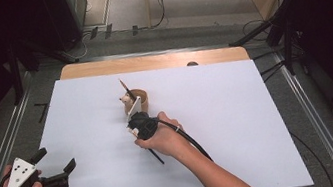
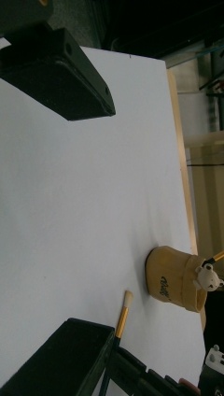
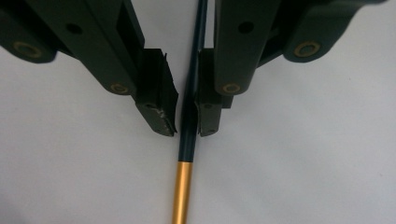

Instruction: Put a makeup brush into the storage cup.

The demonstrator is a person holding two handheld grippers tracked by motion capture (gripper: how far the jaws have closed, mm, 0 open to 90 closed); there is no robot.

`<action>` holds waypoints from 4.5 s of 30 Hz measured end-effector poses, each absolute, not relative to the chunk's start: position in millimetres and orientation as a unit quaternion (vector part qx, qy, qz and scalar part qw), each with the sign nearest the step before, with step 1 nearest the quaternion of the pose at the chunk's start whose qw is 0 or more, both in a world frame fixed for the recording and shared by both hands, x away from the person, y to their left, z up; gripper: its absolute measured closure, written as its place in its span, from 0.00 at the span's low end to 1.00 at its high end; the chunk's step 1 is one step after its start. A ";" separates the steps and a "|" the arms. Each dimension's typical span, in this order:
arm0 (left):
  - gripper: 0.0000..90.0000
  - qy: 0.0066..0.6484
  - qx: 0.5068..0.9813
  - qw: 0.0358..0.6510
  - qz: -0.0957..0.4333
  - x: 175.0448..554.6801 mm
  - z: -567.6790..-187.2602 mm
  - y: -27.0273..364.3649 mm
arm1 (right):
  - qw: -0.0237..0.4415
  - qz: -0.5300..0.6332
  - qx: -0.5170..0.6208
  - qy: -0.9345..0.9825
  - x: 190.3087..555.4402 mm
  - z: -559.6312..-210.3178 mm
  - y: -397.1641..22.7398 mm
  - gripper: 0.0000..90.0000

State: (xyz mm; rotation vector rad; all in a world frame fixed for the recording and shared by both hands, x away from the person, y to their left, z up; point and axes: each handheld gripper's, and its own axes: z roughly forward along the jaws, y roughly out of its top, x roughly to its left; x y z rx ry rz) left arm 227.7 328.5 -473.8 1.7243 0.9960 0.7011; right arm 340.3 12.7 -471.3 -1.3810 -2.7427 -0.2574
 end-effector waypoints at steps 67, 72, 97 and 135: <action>0.00 0.407 0.715 0.490 0.288 228.4 -473.3 325.8 | 0.027 -0.228 -0.427 -0.875 334.1 -436.5 -14.3 0.94; 0.00 0.410 0.712 0.492 0.287 229.3 -474.0 326.4 | 0.015 -0.256 -0.422 -0.870 332.6 -431.6 -18.5 0.94; 0.00 0.408 0.714 0.493 0.286 228.9 -474.6 325.6 | -0.023 -0.369 -0.383 -0.847 328.3 -417.4 -27.2 0.94; 0.00 0.406 0.713 0.493 0.288 228.4 -474.4 324.2 | -0.095 -0.496 -0.348 -0.789 325.4 -401.7 -45.5 0.94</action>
